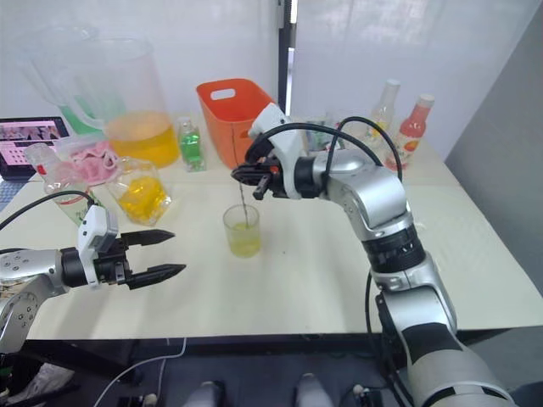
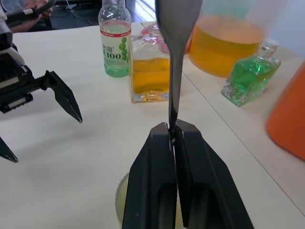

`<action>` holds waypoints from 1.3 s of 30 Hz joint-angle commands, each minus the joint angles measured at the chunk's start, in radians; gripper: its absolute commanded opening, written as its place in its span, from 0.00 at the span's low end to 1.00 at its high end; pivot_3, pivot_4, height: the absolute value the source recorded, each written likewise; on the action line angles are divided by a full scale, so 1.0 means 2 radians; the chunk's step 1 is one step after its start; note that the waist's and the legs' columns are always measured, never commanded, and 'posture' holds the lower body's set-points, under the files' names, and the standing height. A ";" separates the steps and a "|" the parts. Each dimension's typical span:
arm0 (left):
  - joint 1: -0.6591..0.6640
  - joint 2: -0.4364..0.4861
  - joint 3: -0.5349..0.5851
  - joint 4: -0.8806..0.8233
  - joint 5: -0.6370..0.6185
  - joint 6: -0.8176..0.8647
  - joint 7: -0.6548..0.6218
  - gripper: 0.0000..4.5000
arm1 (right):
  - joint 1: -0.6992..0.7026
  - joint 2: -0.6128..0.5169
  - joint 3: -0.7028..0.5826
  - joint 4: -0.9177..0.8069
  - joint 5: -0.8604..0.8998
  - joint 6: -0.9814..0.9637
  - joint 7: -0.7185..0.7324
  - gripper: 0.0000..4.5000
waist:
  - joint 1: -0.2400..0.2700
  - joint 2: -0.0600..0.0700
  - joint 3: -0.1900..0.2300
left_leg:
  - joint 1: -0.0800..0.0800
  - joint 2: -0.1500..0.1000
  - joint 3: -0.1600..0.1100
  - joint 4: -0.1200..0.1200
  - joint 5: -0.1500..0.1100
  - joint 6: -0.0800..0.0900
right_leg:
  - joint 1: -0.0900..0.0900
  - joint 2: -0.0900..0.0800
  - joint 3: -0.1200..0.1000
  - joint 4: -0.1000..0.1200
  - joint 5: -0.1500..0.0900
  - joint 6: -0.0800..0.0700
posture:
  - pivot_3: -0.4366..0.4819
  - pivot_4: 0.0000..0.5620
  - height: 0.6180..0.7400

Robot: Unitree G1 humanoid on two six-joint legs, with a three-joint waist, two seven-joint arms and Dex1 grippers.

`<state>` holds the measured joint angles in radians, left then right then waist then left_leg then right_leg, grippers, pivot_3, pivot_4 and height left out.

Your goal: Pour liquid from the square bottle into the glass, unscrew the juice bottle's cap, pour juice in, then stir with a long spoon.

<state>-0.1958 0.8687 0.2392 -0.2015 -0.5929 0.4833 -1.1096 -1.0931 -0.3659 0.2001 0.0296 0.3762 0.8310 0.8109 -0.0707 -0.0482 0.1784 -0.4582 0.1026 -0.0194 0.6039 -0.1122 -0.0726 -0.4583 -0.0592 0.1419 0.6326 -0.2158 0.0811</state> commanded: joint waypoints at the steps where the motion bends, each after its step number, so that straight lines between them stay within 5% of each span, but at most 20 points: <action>1: -0.003 0.001 0.007 -0.014 -0.006 -0.004 0.000 0.98 | 0.001 0.009 -0.027 -0.027 0.024 0.006 -0.002 0.00 | 0.000 0.000 0.000 | 0.000 0.000 0.000 0.000 0.000 0.000 | 0.000 0.000 0.000 0.000 0.000 0.000 | 0.48 0.27 0.81; 13: -0.021 -0.002 -0.011 0.003 0.006 -0.016 -0.005 0.98 | -0.001 -0.039 -0.003 -0.012 0.001 0.011 0.021 0.00 | 0.000 0.000 0.000 | 0.000 0.000 0.000 0.000 0.000 0.000 | 0.000 0.000 0.000 0.000 0.000 0.000 | 0.48 0.27 0.81; 26: -0.028 -0.001 -0.015 0.008 0.008 -0.017 -0.011 0.98 | 0.007 0.028 -0.040 -0.048 0.046 0.026 -0.008 0.00 | 0.001 0.000 0.000 | 0.000 0.000 0.000 0.000 0.000 0.000 | 0.000 0.000 0.000 0.000 0.000 0.000 | 0.48 0.27 0.81; 39: -0.029 -0.006 -0.014 0.007 0.004 -0.022 -0.015 0.98 | -0.002 -0.011 -0.070 -0.063 0.062 0.050 -0.009 0.00 | -0.001 0.000 0.000 | 0.000 0.000 0.000 0.000 0.000 0.000 | 0.000 0.000 0.000 0.000 0.000 0.000 | 0.48 0.27 0.81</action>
<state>-0.2370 0.8567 0.1994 -0.1788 -0.5755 0.4590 -1.1342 -1.0679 -0.3837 0.0983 -0.0729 0.4783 0.9368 0.8003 -0.0722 -0.0482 0.1785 -0.4585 0.1026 -0.0199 0.6034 -0.1122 -0.0725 -0.4586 -0.0592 0.1418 0.6326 -0.2160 0.0810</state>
